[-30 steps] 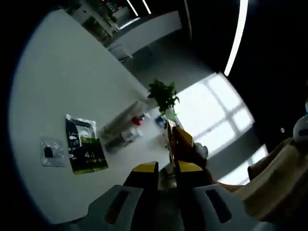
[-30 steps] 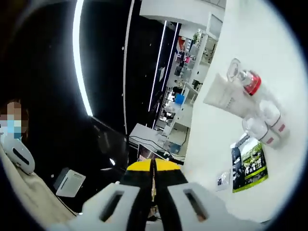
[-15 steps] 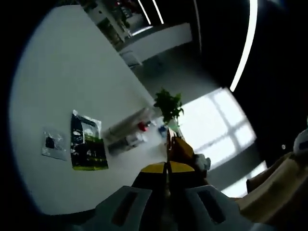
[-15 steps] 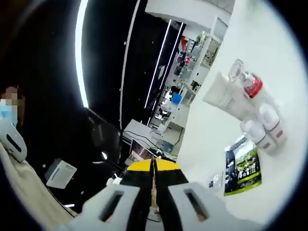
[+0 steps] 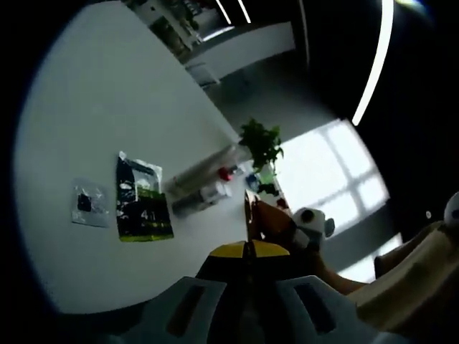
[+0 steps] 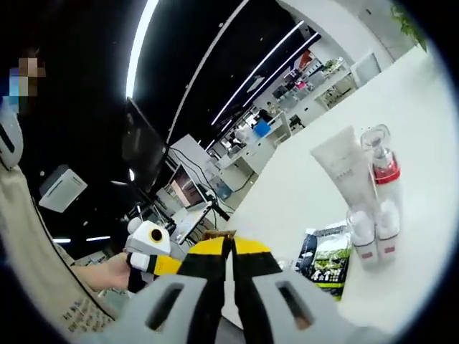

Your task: Arrange the skincare products in the storage area until every visible bottle or jar stands upright without overlapping.

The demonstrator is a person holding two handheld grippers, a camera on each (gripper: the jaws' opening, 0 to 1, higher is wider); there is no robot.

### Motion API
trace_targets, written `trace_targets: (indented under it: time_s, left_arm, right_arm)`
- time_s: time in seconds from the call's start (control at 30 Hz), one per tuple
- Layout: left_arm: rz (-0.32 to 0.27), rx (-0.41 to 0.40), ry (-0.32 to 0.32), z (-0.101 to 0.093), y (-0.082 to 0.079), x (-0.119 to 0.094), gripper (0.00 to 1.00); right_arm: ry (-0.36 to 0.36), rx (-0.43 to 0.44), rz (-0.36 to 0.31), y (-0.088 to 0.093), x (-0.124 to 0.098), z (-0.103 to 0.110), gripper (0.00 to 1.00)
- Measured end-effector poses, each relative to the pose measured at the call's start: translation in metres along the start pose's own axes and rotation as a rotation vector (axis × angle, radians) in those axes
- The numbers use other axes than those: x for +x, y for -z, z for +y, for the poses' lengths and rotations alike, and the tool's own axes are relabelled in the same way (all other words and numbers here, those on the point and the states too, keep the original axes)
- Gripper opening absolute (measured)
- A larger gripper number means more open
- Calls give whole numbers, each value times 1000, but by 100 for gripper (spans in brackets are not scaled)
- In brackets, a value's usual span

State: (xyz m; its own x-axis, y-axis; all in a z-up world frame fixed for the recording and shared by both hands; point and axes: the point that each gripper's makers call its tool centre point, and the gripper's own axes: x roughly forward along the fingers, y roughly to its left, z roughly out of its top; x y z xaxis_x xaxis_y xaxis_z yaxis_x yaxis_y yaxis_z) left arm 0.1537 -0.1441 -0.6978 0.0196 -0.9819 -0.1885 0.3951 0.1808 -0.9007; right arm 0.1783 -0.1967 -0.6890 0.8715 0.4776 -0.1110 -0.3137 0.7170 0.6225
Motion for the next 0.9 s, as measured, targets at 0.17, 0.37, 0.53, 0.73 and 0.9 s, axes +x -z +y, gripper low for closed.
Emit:
trace_targets:
  time_s: [0.17, 0.37, 0.53, 0.73, 0.9]
  left_arm:
    - [1, -9, -44, 13, 3, -2, 0]
    - [-33, -9, -120, 34, -1, -5, 0]
    - [-108, 1, -205, 54, -15, -8, 0]
    - [-158, 90, -290, 70, -32, -11, 0]
    - [-136, 76, -304, 83, -39, -12, 0]
  right_arm:
    - [50, -4, 49, 10, 8, -7, 1]
    - [89, -82, 109, 17, 21, -13, 1]
    - [123, -121, 139, 22, 34, -21, 1]
    - [154, -158, 158, 25, 51, -31, 1]
    - [170, -203, 194, 28, 65, -39, 1]
